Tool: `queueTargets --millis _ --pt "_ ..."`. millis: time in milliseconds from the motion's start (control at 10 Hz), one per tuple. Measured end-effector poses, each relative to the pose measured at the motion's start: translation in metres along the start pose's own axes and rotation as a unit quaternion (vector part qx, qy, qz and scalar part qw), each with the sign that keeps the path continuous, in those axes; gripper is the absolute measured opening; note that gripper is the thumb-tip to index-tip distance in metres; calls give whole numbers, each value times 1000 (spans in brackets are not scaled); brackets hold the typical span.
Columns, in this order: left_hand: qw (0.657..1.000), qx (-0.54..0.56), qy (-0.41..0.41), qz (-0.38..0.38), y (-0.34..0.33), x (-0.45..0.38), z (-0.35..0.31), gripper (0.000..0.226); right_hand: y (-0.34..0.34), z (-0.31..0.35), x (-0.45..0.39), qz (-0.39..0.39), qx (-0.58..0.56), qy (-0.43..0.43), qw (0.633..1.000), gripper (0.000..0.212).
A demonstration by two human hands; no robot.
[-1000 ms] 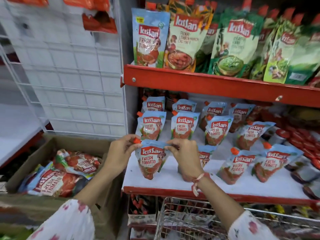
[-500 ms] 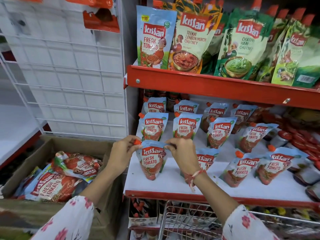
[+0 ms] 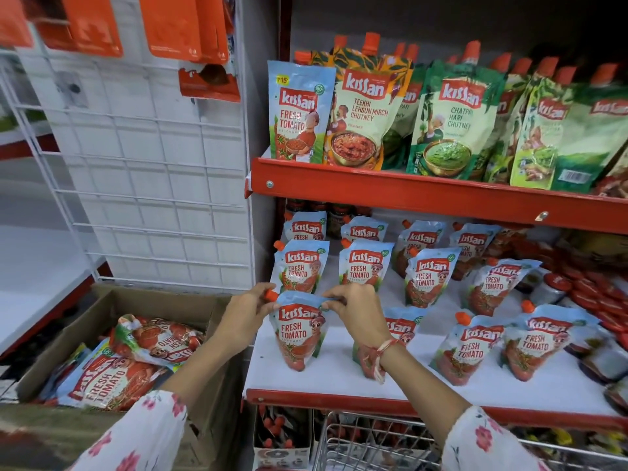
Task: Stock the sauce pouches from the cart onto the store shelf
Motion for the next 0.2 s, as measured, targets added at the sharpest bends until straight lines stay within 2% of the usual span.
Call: queueTargets --millis 100,200 --pt "1000 -18 25 3 1 2 -5 41 -2 2 0 26 12 3 1000 18" --pt "998 -39 4 -39 6 6 -18 39 7 3 0 31 5 1 1000 24"
Point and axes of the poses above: each hand's wrist, its own x-axis away from the middle knuckle, its own y-axis out of the back of the hand, z = x × y, the point moved 9 cm from there along -x, towards the middle knuckle, and after that the axes turned 7 degrees about x, right-handed, at the moved point
